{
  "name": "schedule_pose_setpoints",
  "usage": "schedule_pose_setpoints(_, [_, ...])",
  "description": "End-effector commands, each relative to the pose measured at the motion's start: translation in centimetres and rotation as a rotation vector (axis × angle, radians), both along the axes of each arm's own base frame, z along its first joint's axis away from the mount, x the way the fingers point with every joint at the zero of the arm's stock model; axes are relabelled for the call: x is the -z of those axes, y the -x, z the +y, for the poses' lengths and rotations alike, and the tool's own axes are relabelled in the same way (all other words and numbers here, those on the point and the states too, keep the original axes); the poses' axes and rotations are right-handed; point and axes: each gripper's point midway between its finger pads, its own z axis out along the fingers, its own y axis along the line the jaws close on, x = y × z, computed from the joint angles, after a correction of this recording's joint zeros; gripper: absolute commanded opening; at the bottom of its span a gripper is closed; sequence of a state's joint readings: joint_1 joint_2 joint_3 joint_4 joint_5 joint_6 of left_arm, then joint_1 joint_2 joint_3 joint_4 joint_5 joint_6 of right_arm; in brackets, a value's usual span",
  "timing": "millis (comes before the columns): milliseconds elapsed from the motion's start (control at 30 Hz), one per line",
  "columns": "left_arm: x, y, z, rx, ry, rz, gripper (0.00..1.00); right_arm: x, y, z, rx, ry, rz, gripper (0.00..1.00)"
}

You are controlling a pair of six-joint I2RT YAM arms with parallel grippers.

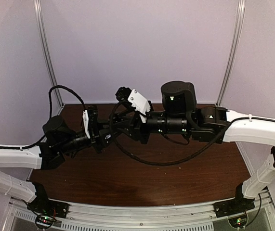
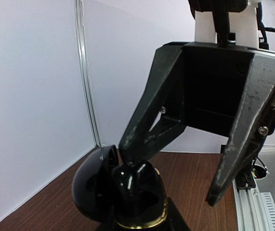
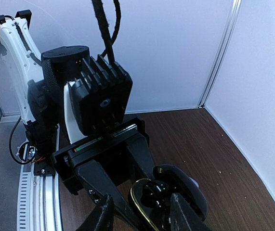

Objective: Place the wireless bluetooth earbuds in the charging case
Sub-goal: Adjust the left earbud in the left side groove of the charging case.

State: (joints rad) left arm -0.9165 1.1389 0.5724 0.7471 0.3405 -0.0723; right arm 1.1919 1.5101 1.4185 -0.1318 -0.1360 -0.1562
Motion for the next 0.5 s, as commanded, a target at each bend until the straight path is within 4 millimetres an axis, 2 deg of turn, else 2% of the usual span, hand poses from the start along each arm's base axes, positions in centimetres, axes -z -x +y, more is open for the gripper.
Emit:
schedule_pose_setpoints(0, [-2.4, 0.4, -0.2, 0.021, 0.045, -0.065, 0.0, 0.1, -0.6, 0.3, 0.028, 0.02, -0.011, 0.42])
schedule_pose_setpoints(267, [-2.1, 0.5, -0.5, 0.026, 0.022, -0.072, 0.0, 1.1, -1.1, 0.8, 0.037, 0.065, -0.022, 0.45])
schedule_pose_setpoints(467, [-2.1, 0.4, -0.3, 0.012, 0.035, -0.069, 0.0, 1.3, -0.9, 0.6, 0.036, 0.079, -0.014, 0.39])
